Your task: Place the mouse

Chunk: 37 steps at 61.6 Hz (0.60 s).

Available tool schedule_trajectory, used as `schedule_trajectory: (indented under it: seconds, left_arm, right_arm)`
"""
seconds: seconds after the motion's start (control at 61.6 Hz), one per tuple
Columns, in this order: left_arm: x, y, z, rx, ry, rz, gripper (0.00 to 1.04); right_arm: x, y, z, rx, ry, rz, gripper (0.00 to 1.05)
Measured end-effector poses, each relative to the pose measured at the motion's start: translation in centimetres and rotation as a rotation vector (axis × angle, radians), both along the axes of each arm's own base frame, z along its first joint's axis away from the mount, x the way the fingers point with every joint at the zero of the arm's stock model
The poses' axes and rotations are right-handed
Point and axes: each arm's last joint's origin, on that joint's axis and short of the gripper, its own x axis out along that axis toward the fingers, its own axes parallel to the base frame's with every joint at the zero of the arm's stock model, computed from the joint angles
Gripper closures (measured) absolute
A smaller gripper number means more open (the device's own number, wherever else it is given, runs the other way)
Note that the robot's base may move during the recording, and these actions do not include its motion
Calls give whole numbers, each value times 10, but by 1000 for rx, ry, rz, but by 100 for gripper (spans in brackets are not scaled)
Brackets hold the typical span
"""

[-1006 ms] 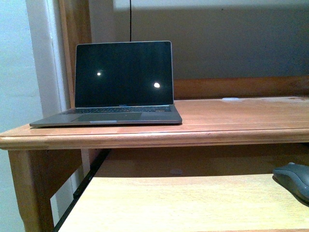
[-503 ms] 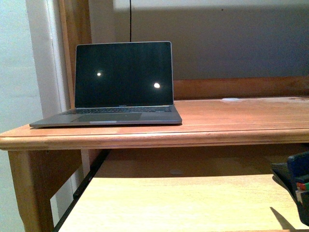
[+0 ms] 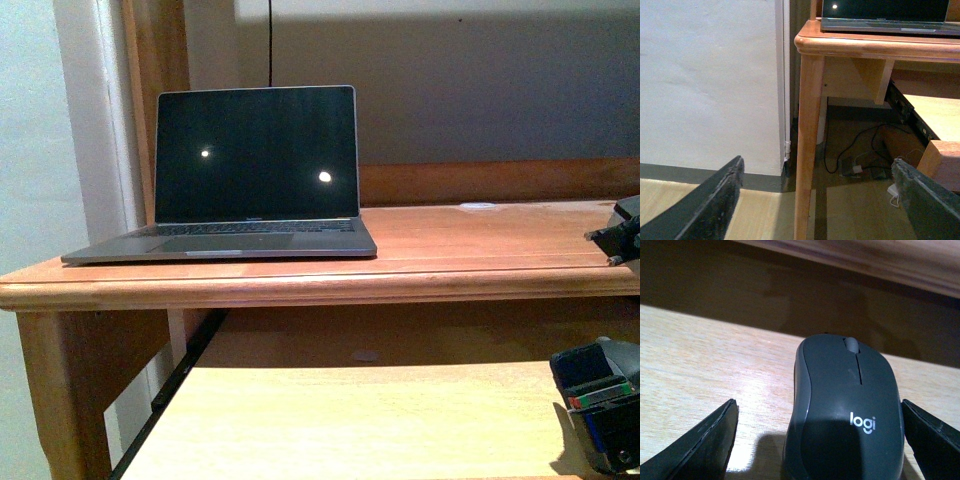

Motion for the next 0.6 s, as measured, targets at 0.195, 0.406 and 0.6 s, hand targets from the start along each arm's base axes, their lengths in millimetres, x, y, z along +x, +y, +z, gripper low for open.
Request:
schedule_trajectory:
  seconds: [0.195, 0.406, 0.6]
  left_arm:
    - [0, 0, 0, 0, 0, 0, 8]
    - [0, 0, 0, 0, 0, 0, 8]
    - [0, 0, 0, 0, 0, 0, 8]
  right_arm:
    - [7, -1, 2, 48, 60, -6, 19]
    - [8, -8, 4, 106, 82, -32, 47]
    - [-1, -31, 32, 166, 14, -62, 48]
